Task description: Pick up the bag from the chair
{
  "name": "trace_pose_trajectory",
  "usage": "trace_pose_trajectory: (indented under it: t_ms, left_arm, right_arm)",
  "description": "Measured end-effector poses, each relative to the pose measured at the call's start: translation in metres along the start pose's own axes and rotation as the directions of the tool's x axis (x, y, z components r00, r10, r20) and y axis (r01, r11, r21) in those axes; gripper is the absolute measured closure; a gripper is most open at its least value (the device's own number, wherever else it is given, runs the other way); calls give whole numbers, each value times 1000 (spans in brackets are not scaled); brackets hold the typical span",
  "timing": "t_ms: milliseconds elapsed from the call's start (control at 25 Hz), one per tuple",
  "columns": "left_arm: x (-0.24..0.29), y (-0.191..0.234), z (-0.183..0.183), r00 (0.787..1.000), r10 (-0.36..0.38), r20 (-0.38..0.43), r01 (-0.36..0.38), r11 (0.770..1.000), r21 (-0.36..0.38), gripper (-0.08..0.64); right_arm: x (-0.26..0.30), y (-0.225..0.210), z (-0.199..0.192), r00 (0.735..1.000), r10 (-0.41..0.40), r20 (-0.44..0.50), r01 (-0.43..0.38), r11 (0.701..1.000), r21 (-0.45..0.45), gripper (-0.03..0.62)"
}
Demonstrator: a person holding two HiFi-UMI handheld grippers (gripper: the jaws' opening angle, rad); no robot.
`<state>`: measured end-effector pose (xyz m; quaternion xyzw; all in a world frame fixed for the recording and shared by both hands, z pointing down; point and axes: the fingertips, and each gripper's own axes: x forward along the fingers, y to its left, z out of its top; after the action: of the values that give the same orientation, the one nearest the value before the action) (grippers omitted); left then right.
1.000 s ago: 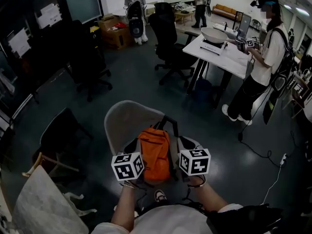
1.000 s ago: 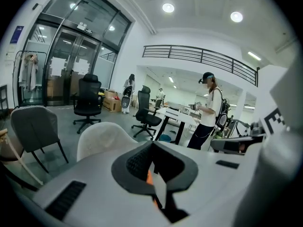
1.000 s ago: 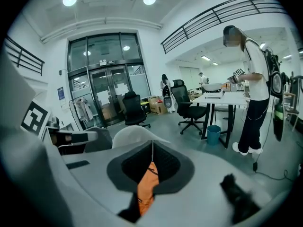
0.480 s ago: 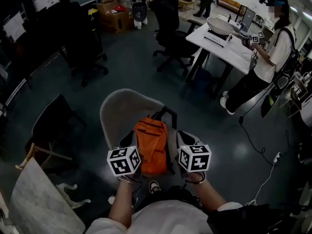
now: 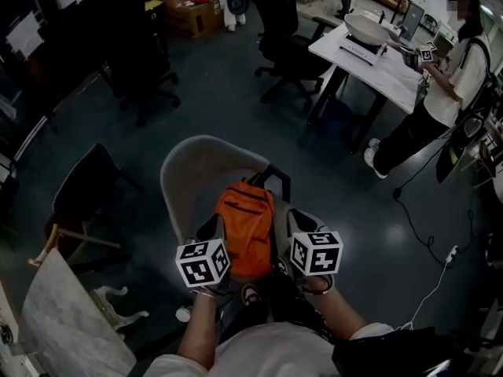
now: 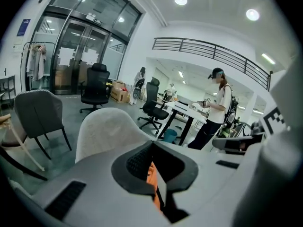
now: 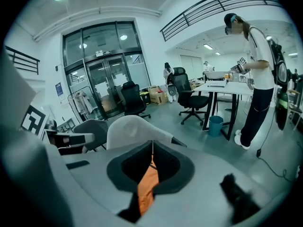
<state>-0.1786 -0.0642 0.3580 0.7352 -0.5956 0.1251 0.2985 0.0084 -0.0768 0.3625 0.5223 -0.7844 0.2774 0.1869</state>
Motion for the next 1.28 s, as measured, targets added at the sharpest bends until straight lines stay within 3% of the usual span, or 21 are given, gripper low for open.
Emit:
trace_pose_trajectory:
  t_ms: [280,480,800,1000,1280]
  left_arm:
    - [23,9,2,999,45,-15,-45,999,-15,546]
    - [39,18,-26,993,70,-90,-71,997,-12,546]
    - [74,33,-58,979,96,-178,-101,995,-16,548]
    - [103,31,-82,972,88,-220,-91,996,-4,546]
    - [140,43,-123,961,101,-259,-117,992,-48,546]
  right_arm:
    - [25,-18,11,1000,20,-17,-20,1000,-3,558]
    - [44,-34,0,998,25,-50,-23,999,42,558]
    - [87,-61,-28,994,20,-107,-9,995,102,558]
    - [117,-69,-56,987,31,-160,-14,994,104,558]
    - [155,-80,-94,974,39,-223,-20,996,89,558]
